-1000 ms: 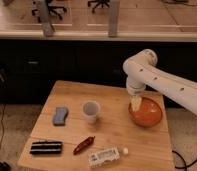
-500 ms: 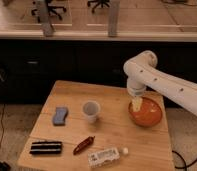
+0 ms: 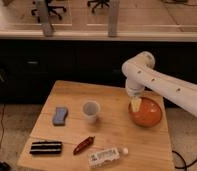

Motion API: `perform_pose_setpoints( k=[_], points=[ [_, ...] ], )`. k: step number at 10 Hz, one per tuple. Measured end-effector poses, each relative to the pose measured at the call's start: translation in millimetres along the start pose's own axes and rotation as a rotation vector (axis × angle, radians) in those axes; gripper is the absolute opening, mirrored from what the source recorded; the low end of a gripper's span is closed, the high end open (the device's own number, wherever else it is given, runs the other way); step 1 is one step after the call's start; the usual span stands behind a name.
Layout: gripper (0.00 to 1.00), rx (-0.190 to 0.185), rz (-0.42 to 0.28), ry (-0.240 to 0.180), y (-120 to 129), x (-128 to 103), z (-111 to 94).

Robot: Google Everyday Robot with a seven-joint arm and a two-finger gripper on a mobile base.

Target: Move the arm in a circular motion

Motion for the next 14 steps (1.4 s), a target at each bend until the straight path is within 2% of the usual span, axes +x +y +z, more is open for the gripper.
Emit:
perform_pose_setpoints(
  k=[6, 14],
  points=[
    [0.8, -0.005, -0.041, 0.003, -7, -8, 9],
    [0.8, -0.011, -0.078, 0.007, -13, 0, 22]
  ],
)
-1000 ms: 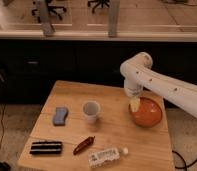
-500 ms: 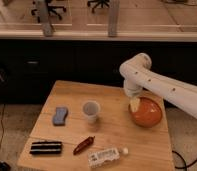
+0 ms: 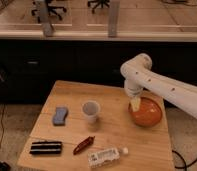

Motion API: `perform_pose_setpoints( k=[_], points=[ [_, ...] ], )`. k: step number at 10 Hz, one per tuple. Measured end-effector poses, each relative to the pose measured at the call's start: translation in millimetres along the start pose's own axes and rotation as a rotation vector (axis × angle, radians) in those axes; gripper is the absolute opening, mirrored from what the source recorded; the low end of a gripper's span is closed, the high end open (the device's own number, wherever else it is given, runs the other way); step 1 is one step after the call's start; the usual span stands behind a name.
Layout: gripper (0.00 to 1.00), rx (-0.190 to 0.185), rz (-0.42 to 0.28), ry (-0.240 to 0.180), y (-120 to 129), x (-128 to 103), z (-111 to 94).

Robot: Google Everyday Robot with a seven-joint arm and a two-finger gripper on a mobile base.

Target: Move the arm in a circular motion

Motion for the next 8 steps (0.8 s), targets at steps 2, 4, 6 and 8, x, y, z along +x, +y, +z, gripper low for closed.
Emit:
perform_pose_setpoints(
  k=[2, 4, 6, 8],
  points=[
    [0.8, -0.001, -0.016, 0.001, -3.3, 0.4, 3.1],
    [0.8, -0.002, -0.022, 0.004, -4.4, 2.8, 5.3],
    [0.8, -0.006, -0.036, 0.006, -6.0, 1.5, 7.5],
    [0.8, -0.009, -0.053, 0.008, -8.8, 0.2, 10.0]
  ],
)
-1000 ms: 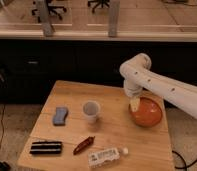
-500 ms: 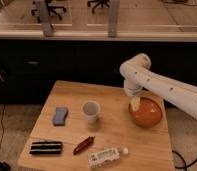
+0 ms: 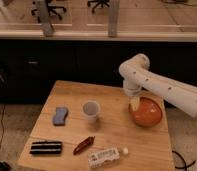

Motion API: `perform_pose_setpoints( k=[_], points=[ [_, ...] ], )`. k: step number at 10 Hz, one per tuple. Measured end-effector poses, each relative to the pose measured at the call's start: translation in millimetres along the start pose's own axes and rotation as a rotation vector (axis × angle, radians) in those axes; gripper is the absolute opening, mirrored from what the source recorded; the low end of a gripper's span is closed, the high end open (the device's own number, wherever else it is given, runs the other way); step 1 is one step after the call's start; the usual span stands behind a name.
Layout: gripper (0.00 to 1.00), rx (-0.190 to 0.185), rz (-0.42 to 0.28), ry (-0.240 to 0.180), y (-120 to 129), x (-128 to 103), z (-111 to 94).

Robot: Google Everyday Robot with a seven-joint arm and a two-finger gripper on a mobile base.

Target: Move the arm in a circular motion

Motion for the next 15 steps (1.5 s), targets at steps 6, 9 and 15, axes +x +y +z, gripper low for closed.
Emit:
perform_pose_setpoints(
  k=[6, 9, 15],
  points=[
    [0.8, -0.006, -0.033, 0.002, -7, 8, 6],
    [0.8, -0.009, -0.048, 0.002, -10, 11, 10],
    [0.8, -0.015, -0.062, -0.002, -10, 24, 15]
  ],
)
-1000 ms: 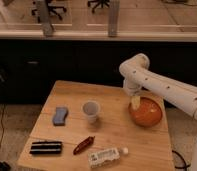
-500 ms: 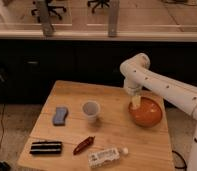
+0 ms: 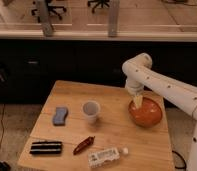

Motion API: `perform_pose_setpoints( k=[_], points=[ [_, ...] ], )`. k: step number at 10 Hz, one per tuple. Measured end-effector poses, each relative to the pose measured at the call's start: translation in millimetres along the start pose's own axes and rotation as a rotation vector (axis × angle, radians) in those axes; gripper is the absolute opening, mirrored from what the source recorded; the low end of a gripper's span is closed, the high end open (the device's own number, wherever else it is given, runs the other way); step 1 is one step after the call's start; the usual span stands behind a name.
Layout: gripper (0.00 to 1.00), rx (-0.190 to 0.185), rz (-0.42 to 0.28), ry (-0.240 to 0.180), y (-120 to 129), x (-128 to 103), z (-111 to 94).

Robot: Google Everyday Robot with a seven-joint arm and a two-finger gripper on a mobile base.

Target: Move the arm in a circular motion

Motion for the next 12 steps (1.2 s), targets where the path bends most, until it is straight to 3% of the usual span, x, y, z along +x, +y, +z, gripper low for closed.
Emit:
perform_pose_setpoints(
  k=[12],
  points=[
    [0.8, -0.002, -0.016, -0.018, 10, 12, 10]
  ],
)
